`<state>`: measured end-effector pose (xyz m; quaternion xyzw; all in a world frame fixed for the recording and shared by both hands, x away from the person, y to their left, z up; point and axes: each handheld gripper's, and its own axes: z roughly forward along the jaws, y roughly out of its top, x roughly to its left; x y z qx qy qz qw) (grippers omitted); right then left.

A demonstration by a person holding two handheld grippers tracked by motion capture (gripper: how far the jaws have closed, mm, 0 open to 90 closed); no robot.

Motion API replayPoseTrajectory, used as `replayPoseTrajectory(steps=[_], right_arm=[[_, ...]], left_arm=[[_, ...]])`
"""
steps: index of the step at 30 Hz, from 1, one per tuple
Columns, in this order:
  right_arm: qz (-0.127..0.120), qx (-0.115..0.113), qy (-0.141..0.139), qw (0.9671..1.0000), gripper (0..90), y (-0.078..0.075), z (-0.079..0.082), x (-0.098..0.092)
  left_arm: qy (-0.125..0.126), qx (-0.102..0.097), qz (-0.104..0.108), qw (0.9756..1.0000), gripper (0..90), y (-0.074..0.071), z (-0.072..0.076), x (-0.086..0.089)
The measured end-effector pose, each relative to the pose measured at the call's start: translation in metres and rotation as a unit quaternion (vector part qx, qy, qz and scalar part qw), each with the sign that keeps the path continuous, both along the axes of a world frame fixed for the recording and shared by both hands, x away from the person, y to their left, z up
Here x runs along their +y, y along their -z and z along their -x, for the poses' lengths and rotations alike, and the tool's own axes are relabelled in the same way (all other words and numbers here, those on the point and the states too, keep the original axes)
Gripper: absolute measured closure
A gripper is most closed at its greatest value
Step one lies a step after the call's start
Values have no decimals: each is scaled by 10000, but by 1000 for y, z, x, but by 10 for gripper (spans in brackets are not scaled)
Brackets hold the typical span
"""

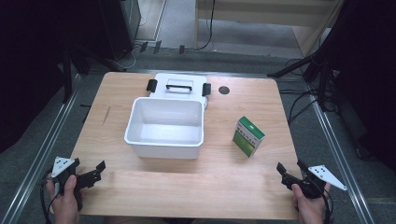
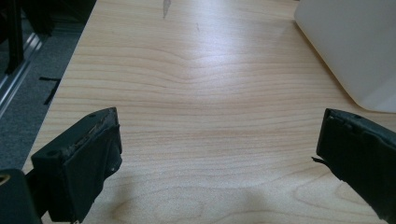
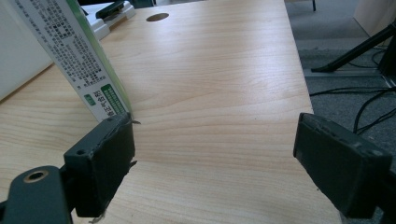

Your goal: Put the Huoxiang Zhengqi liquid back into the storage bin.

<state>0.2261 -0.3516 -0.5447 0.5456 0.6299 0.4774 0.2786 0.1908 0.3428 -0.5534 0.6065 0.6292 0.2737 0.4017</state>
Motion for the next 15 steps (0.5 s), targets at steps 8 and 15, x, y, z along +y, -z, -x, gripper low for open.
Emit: replayPoseTrajectory(steps=[8, 15], right_arm=[[85, 70, -77, 9999, 127, 1, -1, 2], [348, 185, -214, 9990, 128, 1, -2, 8]], left_arm=[[14, -9, -7, 10000, 11, 0, 0, 0], [28, 20, -33, 10000, 11, 0, 0, 0]])
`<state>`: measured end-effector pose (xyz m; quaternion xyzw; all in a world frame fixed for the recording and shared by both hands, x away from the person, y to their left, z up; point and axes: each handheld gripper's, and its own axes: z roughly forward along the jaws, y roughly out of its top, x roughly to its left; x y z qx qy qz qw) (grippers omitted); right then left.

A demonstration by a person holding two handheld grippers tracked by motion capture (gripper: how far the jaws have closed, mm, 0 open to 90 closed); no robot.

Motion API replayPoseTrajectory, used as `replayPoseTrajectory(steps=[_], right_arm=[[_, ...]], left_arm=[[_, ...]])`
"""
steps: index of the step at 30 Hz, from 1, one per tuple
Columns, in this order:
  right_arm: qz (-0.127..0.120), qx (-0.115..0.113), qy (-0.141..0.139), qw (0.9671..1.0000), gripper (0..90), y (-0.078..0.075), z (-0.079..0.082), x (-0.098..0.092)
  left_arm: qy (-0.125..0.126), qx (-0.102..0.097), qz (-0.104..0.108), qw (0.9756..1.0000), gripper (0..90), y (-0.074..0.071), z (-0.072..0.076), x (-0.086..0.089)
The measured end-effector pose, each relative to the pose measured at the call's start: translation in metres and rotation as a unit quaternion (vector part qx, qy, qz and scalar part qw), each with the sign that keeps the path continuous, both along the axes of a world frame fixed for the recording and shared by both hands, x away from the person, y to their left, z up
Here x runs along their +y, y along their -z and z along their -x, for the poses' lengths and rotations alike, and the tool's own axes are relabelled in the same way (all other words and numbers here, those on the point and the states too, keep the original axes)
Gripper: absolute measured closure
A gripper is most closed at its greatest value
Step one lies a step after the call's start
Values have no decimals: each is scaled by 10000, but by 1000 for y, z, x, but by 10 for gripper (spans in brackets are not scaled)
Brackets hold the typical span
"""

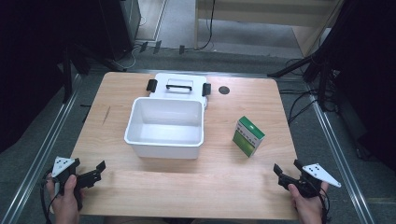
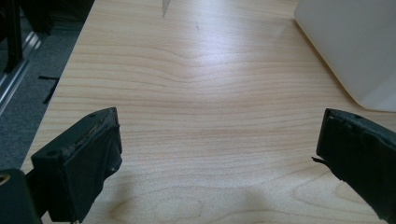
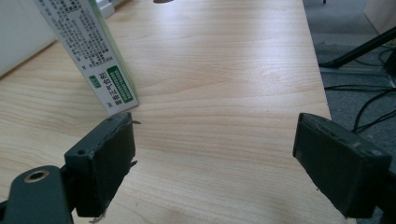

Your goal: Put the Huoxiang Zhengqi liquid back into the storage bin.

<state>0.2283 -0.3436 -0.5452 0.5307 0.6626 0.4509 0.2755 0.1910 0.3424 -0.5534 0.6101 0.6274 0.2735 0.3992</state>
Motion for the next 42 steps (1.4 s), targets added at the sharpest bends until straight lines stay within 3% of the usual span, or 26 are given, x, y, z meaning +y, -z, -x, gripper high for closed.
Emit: replayPoseTrajectory(steps=[6, 13, 17, 22, 23, 25, 29, 31, 32, 33, 34, 35, 36, 37, 42], right_arm=[[116, 71, 16, 9999, 129, -1, -1, 1], [531, 460, -229, 9973, 148, -4, -3, 9], [619, 569, -324, 9959, 156, -10, -5, 12], [965, 894, -635, 9893, 160, -19, -10, 19], [965, 894, -635, 9893, 160, -19, -10, 19], [1173, 1084, -765, 9842, 160, -23, -13, 22], [1319, 1280, -826, 9795, 165, -28, -16, 24], [1525, 1474, -949, 9726, 168, -31, -19, 27], [1525, 1474, -949, 9726, 168, -31, -19, 27], [1597, 1563, -985, 9697, 168, -33, -20, 28], [1763, 1747, -1060, 9629, 168, -35, -24, 31], [1763, 1747, -1060, 9629, 168, -35, -24, 31], [1929, 1921, -1136, 9555, 167, -37, -27, 34], [1929, 1921, -1136, 9555, 167, -37, -27, 34], [2215, 2343, -1286, 9378, 166, -43, -34, 40]], left_arm=[[26, 2, -30, 10000, 11, 0, 0, -1], [37, -43, 2, 10000, 11, 0, 0, -1], [36, -40, 8, 10000, 11, 0, 0, -1], [32, -45, -6, 10000, 11, 0, 1, -1], [32, -45, -6, 10000, 11, 0, 1, -1], [39, -43, -20, 10000, 10, 0, 0, -1], [44, -37, -30, 10000, 11, 0, 1, -1], [46, -36, -28, 10000, 11, 0, 0, -1], [48, -33, -34, 10000, 11, 0, 0, -1], [50, -34, -37, 10000, 11, 0, 0, -1], [51, -34, -36, 10000, 11, 0, 0, -1], [49, -36, -29, 10000, 11, 0, 1, -1], [48, -42, -15, 10000, 10, 0, 0, -1], [48, -42, -15, 10000, 11, 0, 0, -1], [51, -40, -16, 10000, 10, 0, 0, -1]])
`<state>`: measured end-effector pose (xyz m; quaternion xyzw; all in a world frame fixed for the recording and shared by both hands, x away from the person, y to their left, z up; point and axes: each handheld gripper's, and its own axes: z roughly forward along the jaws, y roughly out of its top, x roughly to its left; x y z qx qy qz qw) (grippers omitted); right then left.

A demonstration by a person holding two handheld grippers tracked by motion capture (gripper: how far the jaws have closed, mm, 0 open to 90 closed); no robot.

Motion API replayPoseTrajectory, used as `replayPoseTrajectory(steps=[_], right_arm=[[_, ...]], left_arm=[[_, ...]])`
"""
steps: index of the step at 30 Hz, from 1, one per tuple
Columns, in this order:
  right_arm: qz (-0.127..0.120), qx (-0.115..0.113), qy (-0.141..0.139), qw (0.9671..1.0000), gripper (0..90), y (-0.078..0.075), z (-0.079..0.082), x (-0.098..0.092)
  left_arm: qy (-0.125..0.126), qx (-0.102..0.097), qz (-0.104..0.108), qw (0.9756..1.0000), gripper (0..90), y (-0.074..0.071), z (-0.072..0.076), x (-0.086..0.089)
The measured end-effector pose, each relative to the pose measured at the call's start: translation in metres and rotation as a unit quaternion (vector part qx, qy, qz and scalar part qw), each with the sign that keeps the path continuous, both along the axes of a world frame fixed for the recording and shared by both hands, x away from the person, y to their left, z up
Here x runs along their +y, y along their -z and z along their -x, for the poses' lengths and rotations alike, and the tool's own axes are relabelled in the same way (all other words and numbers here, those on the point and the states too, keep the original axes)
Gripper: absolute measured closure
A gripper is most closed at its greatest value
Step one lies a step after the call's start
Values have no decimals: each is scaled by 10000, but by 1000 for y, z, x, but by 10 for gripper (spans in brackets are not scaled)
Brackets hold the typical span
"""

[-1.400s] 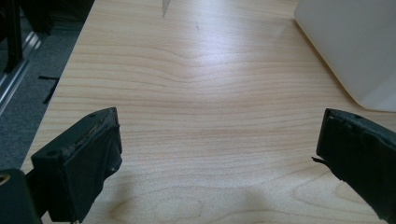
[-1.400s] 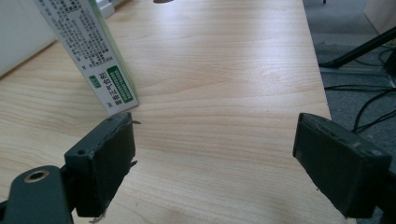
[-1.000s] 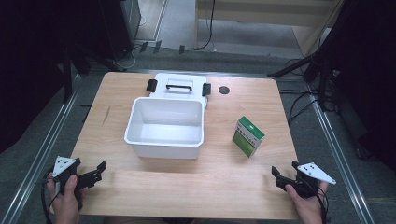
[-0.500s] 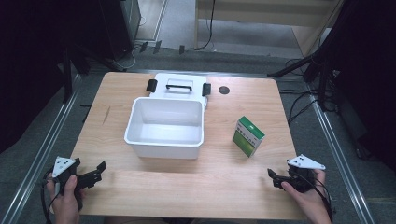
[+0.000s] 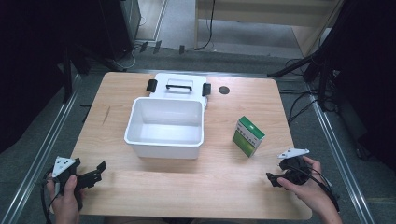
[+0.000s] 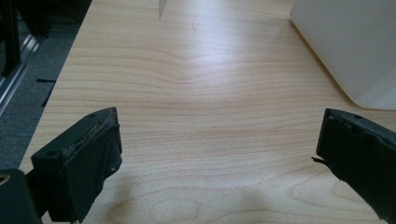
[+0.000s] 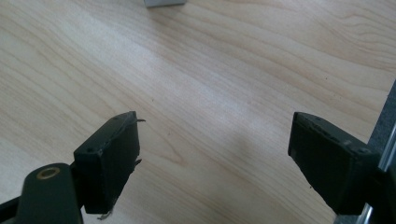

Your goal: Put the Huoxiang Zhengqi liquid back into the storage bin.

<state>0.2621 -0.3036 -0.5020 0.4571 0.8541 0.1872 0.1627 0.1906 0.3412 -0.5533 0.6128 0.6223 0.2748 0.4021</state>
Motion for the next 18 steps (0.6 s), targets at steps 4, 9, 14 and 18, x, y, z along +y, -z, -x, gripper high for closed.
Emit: replayPoseTrajectory(steps=[4, 9, 14, 18], right_arm=[[284, 430, -98, 9986, 163, -6, -7, 5], [607, 739, -243, 9951, 159, -9, -12, 11], [798, 938, -304, 9919, 156, -12, -18, 15], [857, 1040, -297, 9904, 155, -17, -22, 17]], left_arm=[[1, 0, -3, 10000, 11, 0, 0, 0], [0, 0, -3, 10000, 11, 0, 0, 0], [2, 0, -6, 10000, 11, 0, 0, 0], [2, 2, -2, 10000, 11, 0, 0, 0]])
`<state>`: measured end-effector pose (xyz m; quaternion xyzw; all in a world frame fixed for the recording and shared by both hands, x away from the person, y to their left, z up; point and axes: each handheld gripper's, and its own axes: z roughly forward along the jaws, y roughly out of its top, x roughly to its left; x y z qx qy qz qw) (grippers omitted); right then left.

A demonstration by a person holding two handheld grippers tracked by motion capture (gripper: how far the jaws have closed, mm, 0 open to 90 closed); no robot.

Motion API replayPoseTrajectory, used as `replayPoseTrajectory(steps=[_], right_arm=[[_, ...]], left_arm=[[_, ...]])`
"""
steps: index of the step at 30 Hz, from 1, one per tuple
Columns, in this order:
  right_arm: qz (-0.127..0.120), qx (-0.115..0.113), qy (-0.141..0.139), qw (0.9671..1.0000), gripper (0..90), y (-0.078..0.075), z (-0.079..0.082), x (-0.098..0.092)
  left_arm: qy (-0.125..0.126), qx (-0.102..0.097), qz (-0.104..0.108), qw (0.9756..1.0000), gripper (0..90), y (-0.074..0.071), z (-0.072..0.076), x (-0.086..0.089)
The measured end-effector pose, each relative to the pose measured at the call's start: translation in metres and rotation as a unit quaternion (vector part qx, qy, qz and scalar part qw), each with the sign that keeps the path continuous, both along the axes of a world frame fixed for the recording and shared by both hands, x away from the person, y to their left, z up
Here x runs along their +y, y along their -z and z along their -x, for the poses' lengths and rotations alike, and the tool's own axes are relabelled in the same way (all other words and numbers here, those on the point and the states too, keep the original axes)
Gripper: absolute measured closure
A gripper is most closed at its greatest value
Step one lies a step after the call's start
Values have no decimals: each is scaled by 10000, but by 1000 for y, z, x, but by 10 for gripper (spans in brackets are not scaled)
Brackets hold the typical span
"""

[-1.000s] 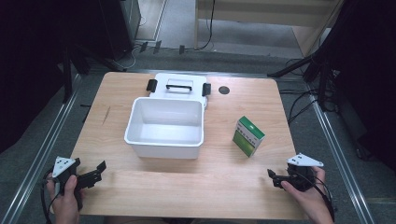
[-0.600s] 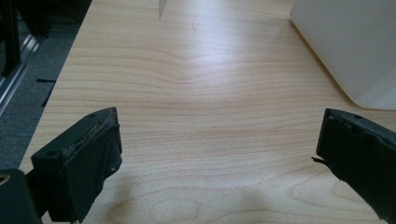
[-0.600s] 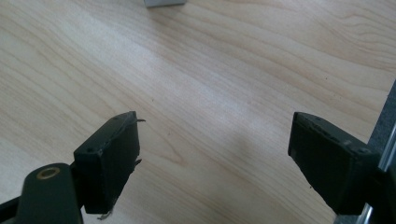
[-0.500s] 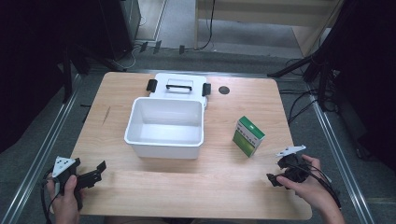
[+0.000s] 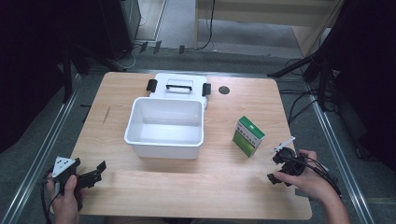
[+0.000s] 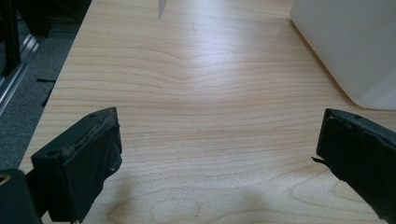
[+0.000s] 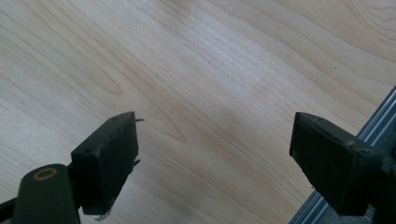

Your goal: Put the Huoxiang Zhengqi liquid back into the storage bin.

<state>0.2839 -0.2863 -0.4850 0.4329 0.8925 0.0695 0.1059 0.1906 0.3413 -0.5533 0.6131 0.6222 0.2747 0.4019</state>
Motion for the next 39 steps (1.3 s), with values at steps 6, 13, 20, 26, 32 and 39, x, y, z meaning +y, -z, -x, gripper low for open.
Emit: replayPoseTrajectory(steps=[6, 13, 20, 26, 32, 39], right_arm=[[88, 53, -35, 9999, 155, -3, -4, 2], [186, 155, -179, 9995, 154, -14, -9, 7], [245, 188, -304, 9991, 154, -24, -15, 13], [239, 280, -341, 9987, 154, -27, -19, 17], [311, 295, -431, 9982, 150, -39, -24, 23], [344, 298, -532, 9975, 146, -52, -30, 29]], left_arm=[[4, -6, -2, 10000, 11, 0, 0, 0], [5, 6, -29, 10000, 11, 0, 0, -1], [4, 8, -38, 10000, 10, 0, 0, -1], [-2, 12, -27, 10000, 10, 0, 0, 0], [23, 24, -28, 10000, 11, 0, 0, -1], [5, 13, -19, 10000, 10, 0, 0, -1]])
